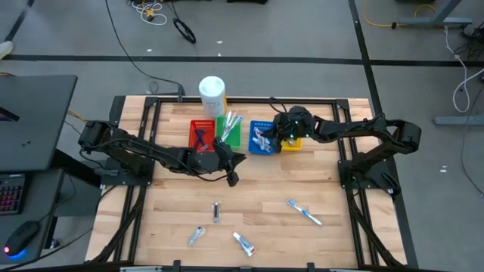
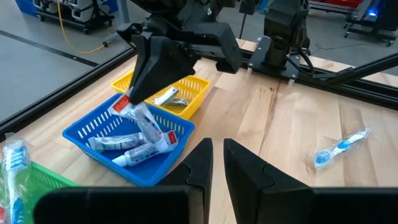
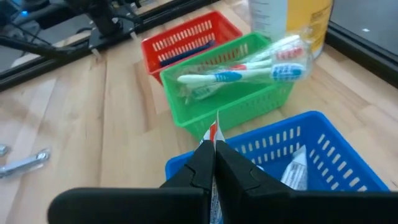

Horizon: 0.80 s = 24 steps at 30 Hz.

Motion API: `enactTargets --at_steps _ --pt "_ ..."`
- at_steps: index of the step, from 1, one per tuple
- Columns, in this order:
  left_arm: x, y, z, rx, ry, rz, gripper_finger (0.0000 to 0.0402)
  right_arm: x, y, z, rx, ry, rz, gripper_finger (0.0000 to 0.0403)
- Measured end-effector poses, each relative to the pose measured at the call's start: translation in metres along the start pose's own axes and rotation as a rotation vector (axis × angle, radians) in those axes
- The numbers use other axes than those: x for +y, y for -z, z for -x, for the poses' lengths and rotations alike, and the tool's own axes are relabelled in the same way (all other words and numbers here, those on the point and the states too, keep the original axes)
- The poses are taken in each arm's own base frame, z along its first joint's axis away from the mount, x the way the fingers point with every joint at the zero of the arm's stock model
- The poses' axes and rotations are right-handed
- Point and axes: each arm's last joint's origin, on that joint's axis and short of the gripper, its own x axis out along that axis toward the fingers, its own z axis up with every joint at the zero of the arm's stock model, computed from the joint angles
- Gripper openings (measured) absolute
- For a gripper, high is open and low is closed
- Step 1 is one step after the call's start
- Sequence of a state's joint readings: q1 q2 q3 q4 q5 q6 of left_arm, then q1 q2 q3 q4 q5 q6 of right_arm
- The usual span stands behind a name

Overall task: Pick & Place Travel size toiletries
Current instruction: Put the white toothpaste into the blue bin

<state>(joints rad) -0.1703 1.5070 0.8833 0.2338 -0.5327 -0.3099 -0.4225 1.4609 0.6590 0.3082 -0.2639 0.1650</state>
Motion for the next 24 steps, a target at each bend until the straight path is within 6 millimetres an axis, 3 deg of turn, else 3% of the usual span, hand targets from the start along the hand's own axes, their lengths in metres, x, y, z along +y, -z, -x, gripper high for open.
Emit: enactTargets --at_steps 14,24 --pt "0.0 -0.0001 0.0 -0.001 0.0 0.0 0.0046 0.0015 0.0005 -0.0005 0.001 0.018 0.005 0.0016" --pt "0.0 -0.0001 0.0 -0.001 0.0 0.0 0.0046 0.0007 0.0013 -0.0005 0.006 0.042 0.006 0.009"
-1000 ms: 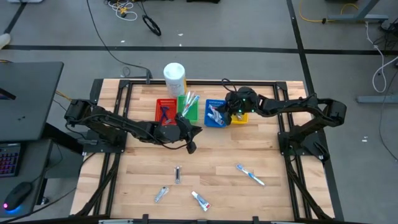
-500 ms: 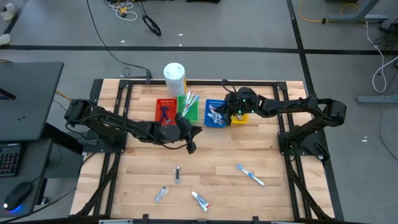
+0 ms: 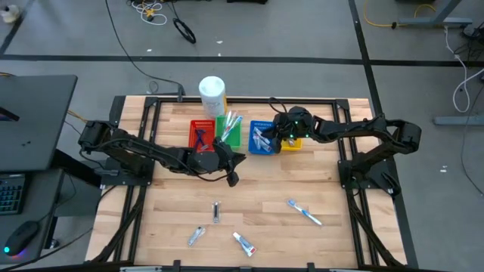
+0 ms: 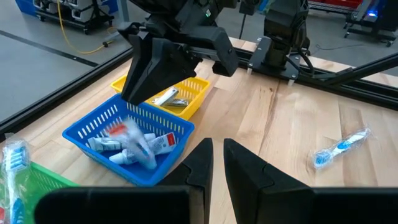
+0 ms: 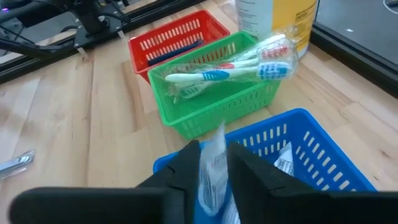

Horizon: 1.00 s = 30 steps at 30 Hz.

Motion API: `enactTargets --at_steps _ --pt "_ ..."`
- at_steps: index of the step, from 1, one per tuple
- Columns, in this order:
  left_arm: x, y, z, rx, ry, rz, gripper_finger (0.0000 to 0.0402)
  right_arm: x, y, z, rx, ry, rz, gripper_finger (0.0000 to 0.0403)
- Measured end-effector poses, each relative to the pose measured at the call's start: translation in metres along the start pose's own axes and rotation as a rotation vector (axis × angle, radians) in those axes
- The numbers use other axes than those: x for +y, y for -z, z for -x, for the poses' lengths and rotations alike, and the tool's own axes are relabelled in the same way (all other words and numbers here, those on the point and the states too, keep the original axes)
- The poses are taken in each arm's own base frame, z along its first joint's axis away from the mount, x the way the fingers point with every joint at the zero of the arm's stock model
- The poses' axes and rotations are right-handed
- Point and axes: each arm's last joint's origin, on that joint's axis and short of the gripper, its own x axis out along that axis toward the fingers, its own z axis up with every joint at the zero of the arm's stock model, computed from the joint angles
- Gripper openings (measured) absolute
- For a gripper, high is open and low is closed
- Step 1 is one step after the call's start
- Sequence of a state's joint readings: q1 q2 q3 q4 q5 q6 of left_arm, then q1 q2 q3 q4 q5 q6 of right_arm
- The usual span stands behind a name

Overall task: Pick & Place Travel size toiletries
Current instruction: Put the white toothpaste into the blue bin, then put the silver nail cutter into the yellow bin

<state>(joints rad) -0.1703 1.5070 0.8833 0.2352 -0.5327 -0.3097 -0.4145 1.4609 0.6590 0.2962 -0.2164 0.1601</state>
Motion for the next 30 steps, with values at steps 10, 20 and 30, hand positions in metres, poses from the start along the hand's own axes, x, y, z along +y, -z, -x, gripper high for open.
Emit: enactTargets --at_steps 10,20,30 --pt "0.0 0.0 0.0 0.0 0.0 0.0 0.0045 -0.001 -0.002 0.0 -0.017 0.007 -0.022 0.015" --pt "0.0 0.0 0.0 0.0 0.0 0.0 0.0045 0.017 -0.012 0.002 -0.092 -0.395 0.087 0.0151" --pt "0.0 0.0 0.0 0.0 0.0 0.0 0.0045 0.023 -0.01 0.004 -0.074 -0.535 0.159 0.0151"
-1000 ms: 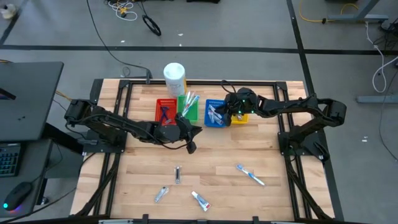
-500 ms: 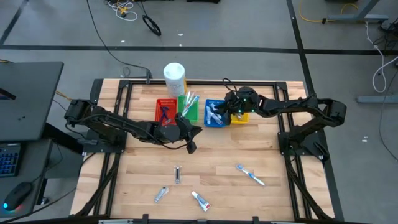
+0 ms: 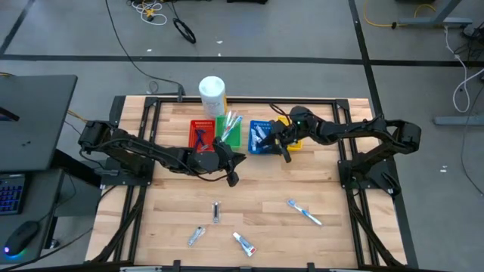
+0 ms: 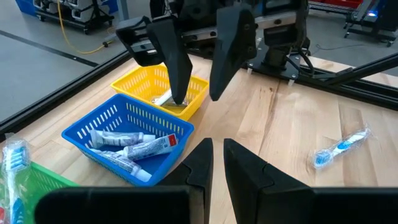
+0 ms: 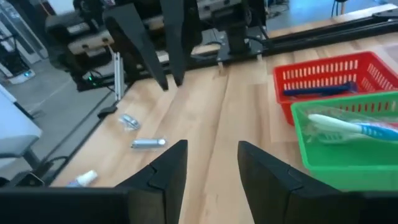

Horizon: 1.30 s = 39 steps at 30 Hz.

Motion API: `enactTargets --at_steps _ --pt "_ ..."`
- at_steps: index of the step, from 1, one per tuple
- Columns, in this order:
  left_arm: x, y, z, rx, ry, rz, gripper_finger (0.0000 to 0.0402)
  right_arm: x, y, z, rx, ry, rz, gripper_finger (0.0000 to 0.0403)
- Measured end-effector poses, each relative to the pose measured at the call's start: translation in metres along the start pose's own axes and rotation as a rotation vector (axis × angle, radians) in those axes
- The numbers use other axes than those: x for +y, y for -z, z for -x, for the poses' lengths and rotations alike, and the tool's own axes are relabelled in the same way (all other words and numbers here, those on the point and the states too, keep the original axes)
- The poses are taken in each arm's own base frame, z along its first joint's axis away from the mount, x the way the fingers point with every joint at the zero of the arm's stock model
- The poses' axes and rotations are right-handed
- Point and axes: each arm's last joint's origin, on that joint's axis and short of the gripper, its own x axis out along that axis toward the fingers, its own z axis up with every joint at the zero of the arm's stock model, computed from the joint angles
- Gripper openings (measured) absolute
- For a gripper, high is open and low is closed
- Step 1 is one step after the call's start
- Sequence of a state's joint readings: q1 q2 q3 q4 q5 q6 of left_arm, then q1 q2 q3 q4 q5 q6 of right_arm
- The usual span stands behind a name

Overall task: Pick & Place Travel size toiletries
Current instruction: Put the silver nail cutter into the yellow bin

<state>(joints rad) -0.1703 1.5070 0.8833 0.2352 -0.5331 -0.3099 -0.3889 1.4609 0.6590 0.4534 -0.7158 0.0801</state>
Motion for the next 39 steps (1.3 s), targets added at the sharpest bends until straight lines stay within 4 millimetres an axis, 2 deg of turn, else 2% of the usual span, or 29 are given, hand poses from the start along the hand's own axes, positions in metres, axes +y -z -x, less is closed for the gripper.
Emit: enactTargets --at_steps 6,12,17,23,27,31,36,39 --pt "0.0 0.0 0.0 0.0 0.0 0.0 0.0045 0.014 0.002 -0.011 0.015 -0.047 0.084 0.0151" --pt "0.0 0.0 0.0 -0.001 0.001 0.001 0.0045 0.038 0.004 -0.029 0.025 0.046 0.229 0.0151" --pt "0.0 0.0 0.0 -0.002 0.001 0.001 0.0045 0.051 0.018 -0.037 0.14 0.16 0.215 0.0151" --pt "0.0 -0.002 0.0 -0.022 -0.007 -0.041 0.0045 0.066 0.031 -0.043 0.256 0.12 0.22 0.0151" --pt "0.002 -0.004 0.0 -0.038 -0.06 -0.104 0.0045 0.071 0.031 -0.045 0.242 0.106 0.243 0.0151" --pt "0.002 -0.003 0.0 -0.031 -0.033 -0.092 0.0045 0.072 0.031 -0.045 0.242 0.119 0.248 0.0151" --pt "-0.001 0.0 0.0 0.02 0.065 -0.077 0.0045 0.071 0.031 -0.045 0.243 0.141 0.25 0.0151" --pt "-0.003 0.009 0.001 0.132 0.166 -0.017 0.0045 0.071 0.031 -0.045 0.243 0.141 0.25 0.0151"
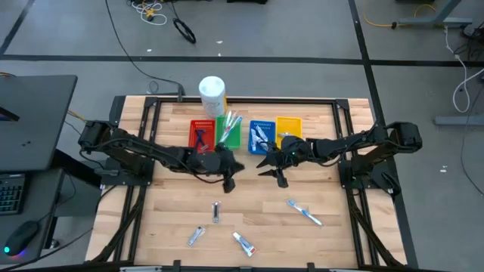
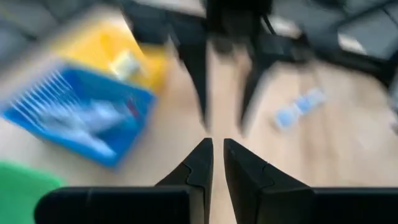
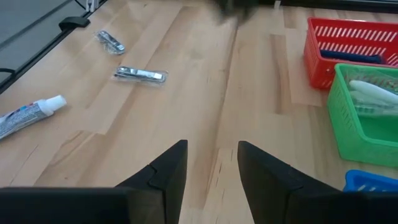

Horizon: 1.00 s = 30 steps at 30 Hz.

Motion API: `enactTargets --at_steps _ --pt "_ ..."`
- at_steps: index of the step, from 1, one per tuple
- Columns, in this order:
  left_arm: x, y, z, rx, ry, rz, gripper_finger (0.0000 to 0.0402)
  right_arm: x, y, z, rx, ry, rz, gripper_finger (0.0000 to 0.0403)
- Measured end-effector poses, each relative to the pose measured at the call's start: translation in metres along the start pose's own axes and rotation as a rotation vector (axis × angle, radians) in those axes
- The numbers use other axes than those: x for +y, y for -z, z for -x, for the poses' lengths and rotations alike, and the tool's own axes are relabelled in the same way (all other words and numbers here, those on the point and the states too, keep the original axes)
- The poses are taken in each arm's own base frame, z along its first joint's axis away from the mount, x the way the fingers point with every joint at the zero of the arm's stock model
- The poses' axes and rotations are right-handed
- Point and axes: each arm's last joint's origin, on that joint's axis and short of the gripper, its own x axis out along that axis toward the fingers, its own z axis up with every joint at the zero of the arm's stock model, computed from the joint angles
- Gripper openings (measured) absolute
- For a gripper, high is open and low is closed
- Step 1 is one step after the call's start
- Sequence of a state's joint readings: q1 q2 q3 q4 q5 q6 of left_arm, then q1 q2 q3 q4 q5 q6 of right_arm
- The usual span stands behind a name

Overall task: Pick & Place Travel size toiletries
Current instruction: Put the silver nail cutter into the yellow bin

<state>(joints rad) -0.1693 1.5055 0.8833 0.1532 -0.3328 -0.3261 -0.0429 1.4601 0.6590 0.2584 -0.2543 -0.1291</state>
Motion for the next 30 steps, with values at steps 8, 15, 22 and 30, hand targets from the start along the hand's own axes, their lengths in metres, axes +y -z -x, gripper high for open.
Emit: enactTargets --at_steps 8,15,22,30 --pt "-0.016 0.044 0.017 0.543 0.158 0.378 0.0045 0.0 0.0 0.0 0.0 0.0 0.0 0.0151" --pt "-0.042 0.065 0.037 0.756 0.138 0.546 0.0068 0.0 0.0 0.0 0.001 -0.001 0.0 0.0151" --pt "-0.048 0.073 0.045 0.706 0.014 0.535 0.012 0.0 0.001 0.0 0.013 -0.002 -0.004 0.0151" --pt "-0.046 0.072 0.043 0.683 -0.08 0.74 0.0164 0.0 0.001 0.0 0.014 -0.003 -0.016 0.0151"
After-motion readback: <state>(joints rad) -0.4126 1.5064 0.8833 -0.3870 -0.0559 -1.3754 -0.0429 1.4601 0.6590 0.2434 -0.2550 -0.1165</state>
